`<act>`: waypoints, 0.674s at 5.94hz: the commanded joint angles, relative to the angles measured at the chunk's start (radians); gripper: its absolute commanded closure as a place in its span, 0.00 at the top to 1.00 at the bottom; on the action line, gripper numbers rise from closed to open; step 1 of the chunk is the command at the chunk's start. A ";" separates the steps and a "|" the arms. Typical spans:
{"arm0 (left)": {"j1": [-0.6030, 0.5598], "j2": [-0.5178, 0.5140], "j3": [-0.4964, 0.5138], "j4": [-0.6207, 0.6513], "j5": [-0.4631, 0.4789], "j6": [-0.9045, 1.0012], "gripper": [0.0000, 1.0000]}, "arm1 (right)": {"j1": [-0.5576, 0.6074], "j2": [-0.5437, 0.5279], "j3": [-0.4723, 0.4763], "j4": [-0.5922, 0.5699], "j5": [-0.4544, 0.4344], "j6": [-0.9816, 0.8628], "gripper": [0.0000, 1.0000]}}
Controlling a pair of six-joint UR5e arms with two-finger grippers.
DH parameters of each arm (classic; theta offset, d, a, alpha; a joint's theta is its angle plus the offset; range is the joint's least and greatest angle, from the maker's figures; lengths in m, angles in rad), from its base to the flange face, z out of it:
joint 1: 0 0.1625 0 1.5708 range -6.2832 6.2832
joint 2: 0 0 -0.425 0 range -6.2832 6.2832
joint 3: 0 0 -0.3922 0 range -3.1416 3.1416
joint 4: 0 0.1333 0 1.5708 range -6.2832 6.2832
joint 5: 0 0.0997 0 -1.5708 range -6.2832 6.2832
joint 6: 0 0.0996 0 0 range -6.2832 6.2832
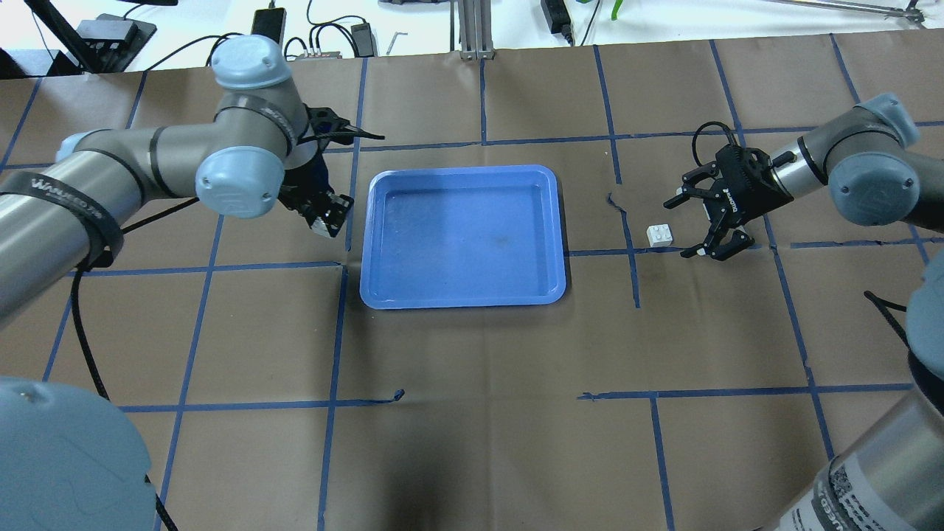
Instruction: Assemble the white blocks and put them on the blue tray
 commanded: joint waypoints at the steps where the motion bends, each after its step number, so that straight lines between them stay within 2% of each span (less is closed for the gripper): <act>1: -0.180 -0.037 0.027 0.048 -0.015 0.072 0.03 | 0.000 0.022 -0.002 0.002 0.000 0.008 1.00; 2: -0.223 -0.048 0.038 0.064 -0.015 0.167 0.02 | 0.000 0.022 -0.002 0.004 0.002 0.009 1.00; 3: -0.248 -0.053 0.033 0.103 -0.015 0.369 0.03 | 0.000 0.023 -0.002 0.004 0.047 0.006 0.96; 4: -0.254 -0.056 0.013 0.139 -0.016 0.576 0.03 | 0.000 0.023 -0.004 0.001 0.058 0.006 0.83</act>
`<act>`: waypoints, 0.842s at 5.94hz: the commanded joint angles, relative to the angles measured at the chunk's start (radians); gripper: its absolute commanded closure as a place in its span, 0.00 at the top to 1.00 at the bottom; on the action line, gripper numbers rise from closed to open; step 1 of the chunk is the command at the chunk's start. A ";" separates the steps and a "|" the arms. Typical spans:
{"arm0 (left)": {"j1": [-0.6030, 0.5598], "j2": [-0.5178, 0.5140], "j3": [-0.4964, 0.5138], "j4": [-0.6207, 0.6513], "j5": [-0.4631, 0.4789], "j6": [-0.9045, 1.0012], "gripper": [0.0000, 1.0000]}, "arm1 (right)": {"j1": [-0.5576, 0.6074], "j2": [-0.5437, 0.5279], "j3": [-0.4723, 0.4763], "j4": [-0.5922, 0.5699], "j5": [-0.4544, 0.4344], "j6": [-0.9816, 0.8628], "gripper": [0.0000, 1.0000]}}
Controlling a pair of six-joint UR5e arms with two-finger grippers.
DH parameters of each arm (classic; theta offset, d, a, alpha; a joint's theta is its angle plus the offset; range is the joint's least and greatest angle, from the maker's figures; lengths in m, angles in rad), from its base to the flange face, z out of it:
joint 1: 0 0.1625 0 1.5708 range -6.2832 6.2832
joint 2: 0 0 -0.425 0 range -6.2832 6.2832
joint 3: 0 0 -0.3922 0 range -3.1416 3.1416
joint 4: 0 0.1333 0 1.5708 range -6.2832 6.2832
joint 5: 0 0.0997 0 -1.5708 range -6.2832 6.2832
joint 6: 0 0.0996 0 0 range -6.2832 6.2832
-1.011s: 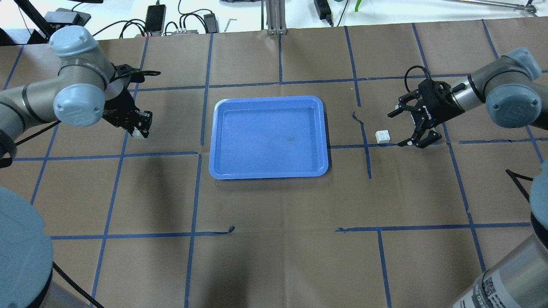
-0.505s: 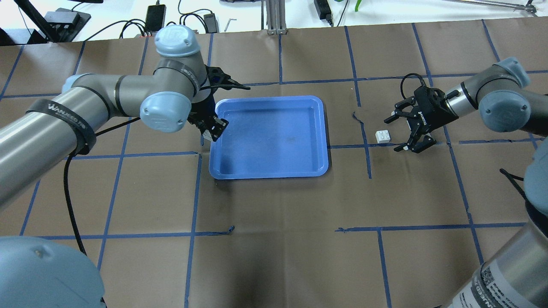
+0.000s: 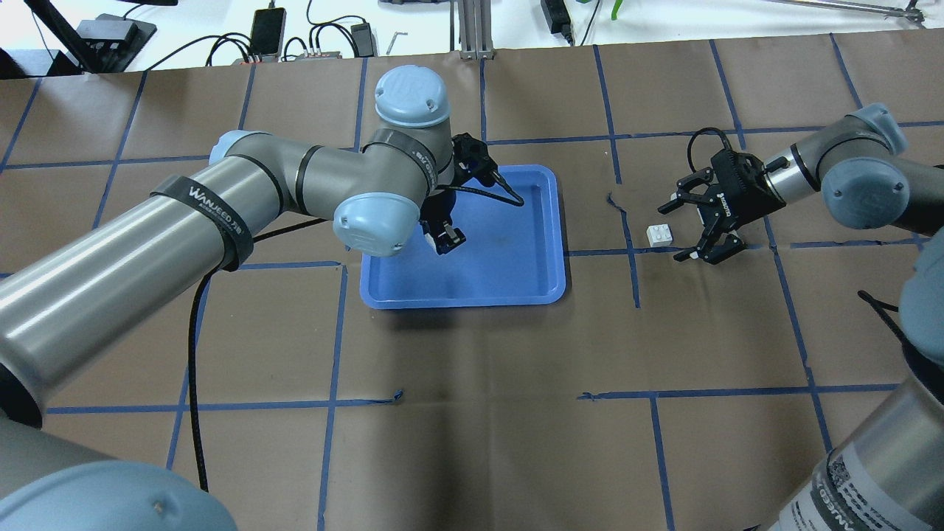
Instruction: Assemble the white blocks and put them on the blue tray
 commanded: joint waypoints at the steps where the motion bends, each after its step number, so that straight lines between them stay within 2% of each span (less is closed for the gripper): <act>1: -0.014 -0.018 -0.017 0.117 -0.001 0.344 0.03 | 0.000 0.001 -0.001 -0.004 0.018 -0.001 0.73; 3: -0.014 -0.067 -0.017 0.207 -0.033 0.558 0.04 | 0.000 0.002 -0.003 -0.007 0.018 -0.002 0.73; 5: -0.014 -0.086 -0.023 0.189 -0.040 0.559 0.07 | 0.000 0.004 -0.004 -0.011 0.018 -0.002 0.71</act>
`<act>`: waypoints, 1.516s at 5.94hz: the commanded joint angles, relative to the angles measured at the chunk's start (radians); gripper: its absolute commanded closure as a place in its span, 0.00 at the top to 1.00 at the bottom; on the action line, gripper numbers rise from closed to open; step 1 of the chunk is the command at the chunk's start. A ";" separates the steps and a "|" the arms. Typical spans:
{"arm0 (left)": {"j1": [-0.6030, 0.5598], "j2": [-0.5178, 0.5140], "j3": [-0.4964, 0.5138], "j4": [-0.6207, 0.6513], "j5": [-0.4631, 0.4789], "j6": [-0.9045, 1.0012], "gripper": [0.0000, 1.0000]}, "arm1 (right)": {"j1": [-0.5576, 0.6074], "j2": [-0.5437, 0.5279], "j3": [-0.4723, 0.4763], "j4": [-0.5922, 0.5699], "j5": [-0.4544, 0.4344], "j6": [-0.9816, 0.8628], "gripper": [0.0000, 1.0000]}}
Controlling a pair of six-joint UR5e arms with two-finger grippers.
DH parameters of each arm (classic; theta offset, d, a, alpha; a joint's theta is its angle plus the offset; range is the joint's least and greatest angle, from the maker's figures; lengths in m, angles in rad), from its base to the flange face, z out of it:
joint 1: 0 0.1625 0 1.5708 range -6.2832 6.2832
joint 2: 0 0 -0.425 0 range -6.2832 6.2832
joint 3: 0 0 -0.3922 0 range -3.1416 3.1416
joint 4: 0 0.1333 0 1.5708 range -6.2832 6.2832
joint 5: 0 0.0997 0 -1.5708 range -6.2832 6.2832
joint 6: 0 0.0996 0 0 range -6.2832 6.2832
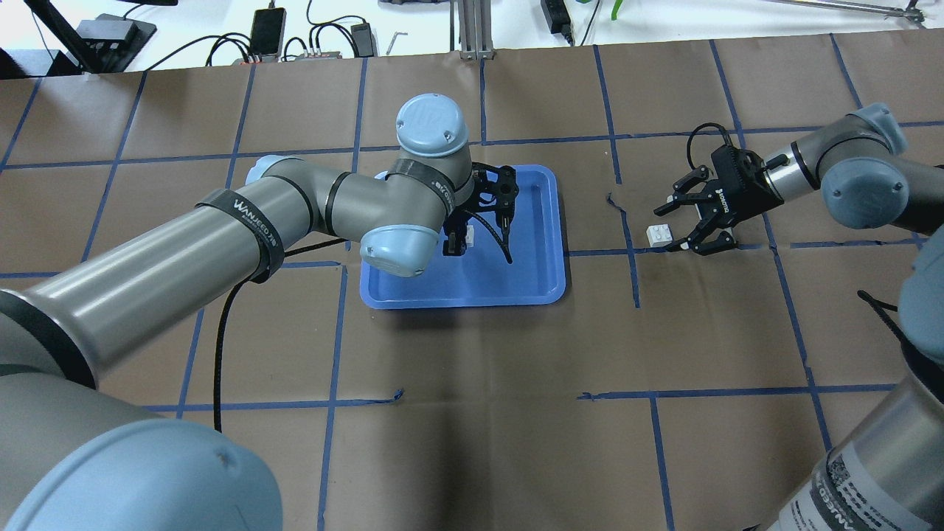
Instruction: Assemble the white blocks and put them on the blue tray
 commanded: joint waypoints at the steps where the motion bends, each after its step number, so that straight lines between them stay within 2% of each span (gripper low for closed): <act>1: 0.000 -0.019 -0.001 -0.017 -0.030 0.005 0.07 | 0.000 0.001 -0.001 -0.003 0.000 0.000 0.68; 2: 0.000 -0.024 0.000 -0.032 -0.033 0.005 0.10 | 0.000 0.002 -0.001 -0.003 -0.001 0.000 0.66; 3: 0.000 -0.025 0.002 -0.031 -0.032 0.005 0.38 | 0.000 0.002 -0.001 -0.003 0.000 0.000 0.65; 4: 0.000 -0.025 0.000 -0.036 -0.032 0.005 0.99 | 0.000 0.013 -0.004 -0.004 0.002 0.000 0.52; 5: 0.003 -0.016 0.005 -0.051 -0.026 0.005 0.99 | 0.000 0.013 -0.005 -0.019 0.000 -0.002 0.34; 7: 0.020 0.055 0.041 -0.176 -0.018 0.005 0.99 | 0.000 0.005 -0.007 -0.018 0.000 -0.002 0.25; 9: 0.104 0.240 0.078 -0.447 -0.021 -0.047 0.99 | 0.009 -0.050 -0.007 -0.017 0.018 0.032 0.25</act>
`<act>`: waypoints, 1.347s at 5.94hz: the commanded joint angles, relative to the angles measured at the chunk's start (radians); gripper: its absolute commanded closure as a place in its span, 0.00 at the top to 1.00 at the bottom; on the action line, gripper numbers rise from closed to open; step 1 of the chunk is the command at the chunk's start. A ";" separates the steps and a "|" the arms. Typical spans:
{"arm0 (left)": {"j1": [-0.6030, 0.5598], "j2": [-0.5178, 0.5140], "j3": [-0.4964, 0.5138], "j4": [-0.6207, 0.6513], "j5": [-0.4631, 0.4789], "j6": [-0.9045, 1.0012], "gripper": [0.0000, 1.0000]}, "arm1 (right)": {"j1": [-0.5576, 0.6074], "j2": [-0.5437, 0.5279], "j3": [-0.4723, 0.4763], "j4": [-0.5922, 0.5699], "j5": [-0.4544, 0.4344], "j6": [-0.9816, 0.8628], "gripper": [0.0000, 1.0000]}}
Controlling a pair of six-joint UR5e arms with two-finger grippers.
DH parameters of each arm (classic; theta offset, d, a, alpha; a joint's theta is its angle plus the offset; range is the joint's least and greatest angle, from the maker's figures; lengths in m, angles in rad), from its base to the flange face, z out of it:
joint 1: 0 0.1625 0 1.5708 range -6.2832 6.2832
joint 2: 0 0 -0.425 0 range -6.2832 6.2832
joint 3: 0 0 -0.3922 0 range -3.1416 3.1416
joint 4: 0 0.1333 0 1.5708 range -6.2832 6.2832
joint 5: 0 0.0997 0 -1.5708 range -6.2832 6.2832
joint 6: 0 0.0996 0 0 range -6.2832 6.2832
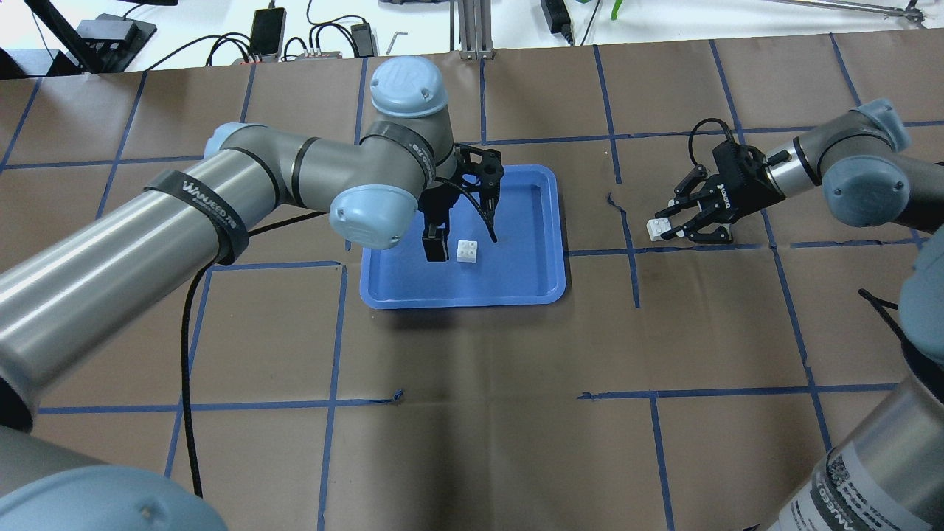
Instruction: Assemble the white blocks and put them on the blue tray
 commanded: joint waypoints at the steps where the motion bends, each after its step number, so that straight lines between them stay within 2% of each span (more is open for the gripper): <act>1: 0.113 0.207 0.022 -0.265 -0.003 -0.056 0.99 | 0.021 -0.076 0.001 0.006 0.034 0.114 0.25; 2: 0.167 0.304 0.036 -0.385 -0.003 -0.105 0.99 | 0.049 -0.111 0.001 0.006 0.040 0.164 0.25; 3: 0.198 0.375 0.042 -0.420 0.002 -0.262 0.99 | 0.084 -0.142 0.004 0.003 0.042 0.242 0.25; 4: 0.200 0.398 0.044 -0.431 0.002 -0.432 0.99 | 0.150 -0.155 0.006 -0.014 0.046 0.296 0.25; 6: 0.202 0.417 0.053 -0.410 -0.001 -0.959 0.99 | 0.286 -0.144 0.024 -0.247 0.045 0.586 0.25; 7: 0.200 0.419 0.050 -0.359 -0.001 -1.156 0.99 | 0.358 -0.141 0.056 -0.395 0.045 0.720 0.25; 8: 0.202 0.403 0.054 -0.357 -0.001 -1.225 0.99 | 0.405 -0.120 0.085 -0.517 0.045 0.820 0.25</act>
